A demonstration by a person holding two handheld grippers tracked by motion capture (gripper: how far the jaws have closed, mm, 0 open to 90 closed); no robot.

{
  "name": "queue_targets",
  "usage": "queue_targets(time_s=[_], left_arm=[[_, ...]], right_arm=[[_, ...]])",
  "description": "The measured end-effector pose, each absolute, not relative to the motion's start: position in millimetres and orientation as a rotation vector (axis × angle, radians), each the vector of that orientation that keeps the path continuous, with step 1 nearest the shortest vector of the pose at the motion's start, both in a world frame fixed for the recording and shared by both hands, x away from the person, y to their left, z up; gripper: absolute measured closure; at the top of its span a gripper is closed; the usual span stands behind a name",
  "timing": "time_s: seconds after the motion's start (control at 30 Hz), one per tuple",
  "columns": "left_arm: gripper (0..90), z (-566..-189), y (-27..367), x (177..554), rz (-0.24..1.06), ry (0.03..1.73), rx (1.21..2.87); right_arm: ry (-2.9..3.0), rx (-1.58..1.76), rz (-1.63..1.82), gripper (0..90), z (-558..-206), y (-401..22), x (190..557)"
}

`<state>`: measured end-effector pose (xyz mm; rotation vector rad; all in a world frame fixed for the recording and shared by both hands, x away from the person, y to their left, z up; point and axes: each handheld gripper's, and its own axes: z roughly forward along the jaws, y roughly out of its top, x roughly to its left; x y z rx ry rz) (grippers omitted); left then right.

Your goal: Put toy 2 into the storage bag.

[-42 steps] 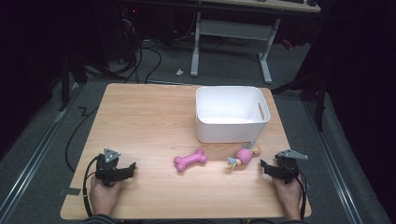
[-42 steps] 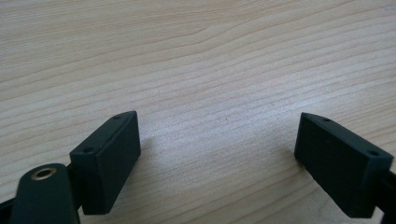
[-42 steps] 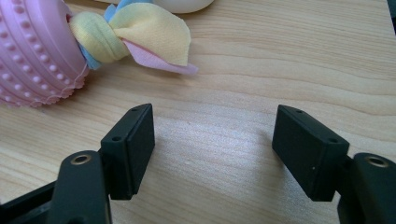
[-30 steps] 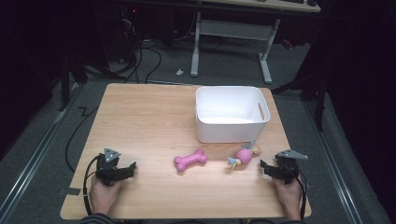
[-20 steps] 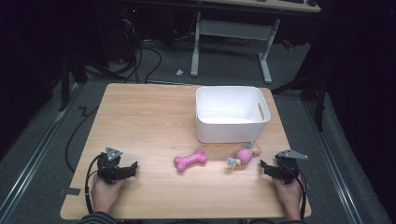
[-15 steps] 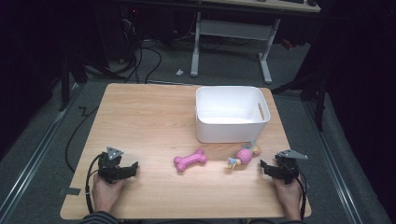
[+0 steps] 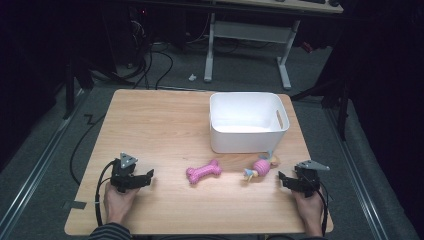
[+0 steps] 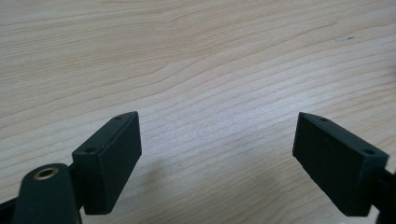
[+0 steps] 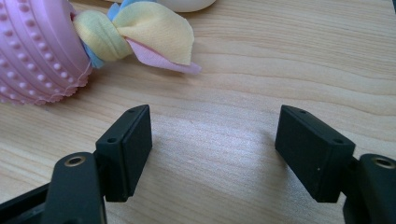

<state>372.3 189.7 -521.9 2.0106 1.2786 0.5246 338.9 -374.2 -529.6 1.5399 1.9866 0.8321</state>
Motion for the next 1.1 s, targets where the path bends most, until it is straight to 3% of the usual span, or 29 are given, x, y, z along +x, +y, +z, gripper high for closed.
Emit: queue_targets(time_s=[1.1], left_arm=[[20.0,-492,136,366,0.387,1.065,2.043]], right_arm=[[1.986,1.540,0.830,27.8,-530,-374,339]])
